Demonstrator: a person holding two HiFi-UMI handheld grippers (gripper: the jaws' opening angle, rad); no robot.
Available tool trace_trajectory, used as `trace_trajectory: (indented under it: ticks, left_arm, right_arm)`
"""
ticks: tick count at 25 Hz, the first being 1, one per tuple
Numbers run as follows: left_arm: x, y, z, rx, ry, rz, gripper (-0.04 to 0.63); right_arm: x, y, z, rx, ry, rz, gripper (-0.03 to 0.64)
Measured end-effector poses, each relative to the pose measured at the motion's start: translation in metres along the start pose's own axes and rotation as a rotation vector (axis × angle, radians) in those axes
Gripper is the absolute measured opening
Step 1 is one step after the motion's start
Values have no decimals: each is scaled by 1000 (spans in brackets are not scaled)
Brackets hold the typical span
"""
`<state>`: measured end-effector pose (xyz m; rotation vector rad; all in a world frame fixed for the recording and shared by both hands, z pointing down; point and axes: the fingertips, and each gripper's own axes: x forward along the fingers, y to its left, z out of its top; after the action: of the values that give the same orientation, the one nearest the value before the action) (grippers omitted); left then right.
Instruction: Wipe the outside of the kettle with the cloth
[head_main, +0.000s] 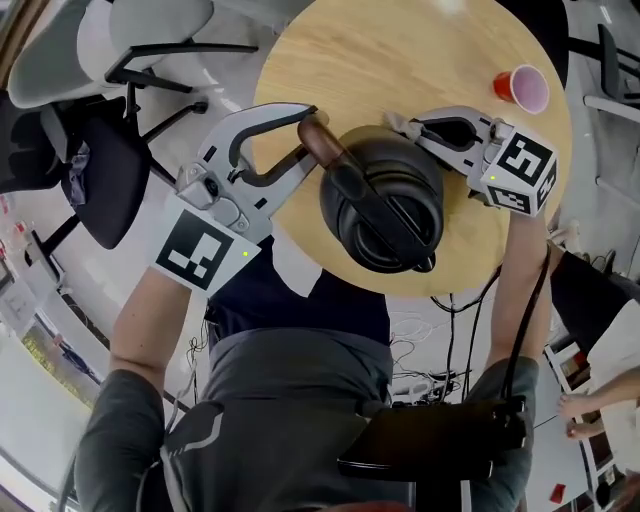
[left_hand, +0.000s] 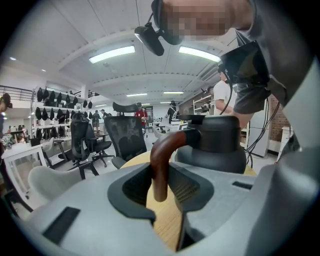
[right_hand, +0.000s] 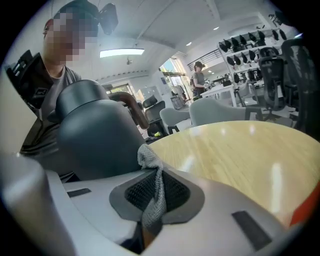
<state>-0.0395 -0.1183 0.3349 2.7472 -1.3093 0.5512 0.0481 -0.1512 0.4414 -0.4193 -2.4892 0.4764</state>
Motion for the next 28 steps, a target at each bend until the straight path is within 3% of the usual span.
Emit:
trace_trajectory:
  ticks: [12, 28]
  left_arm:
    - [3, 5, 2, -31, -19, 37, 106]
    - [3, 7, 4, -82, -37, 89, 106]
  right_arm:
    - [36, -2, 28, -162, 97, 245, 46]
    - [81, 12, 44, -297, 194, 403, 47]
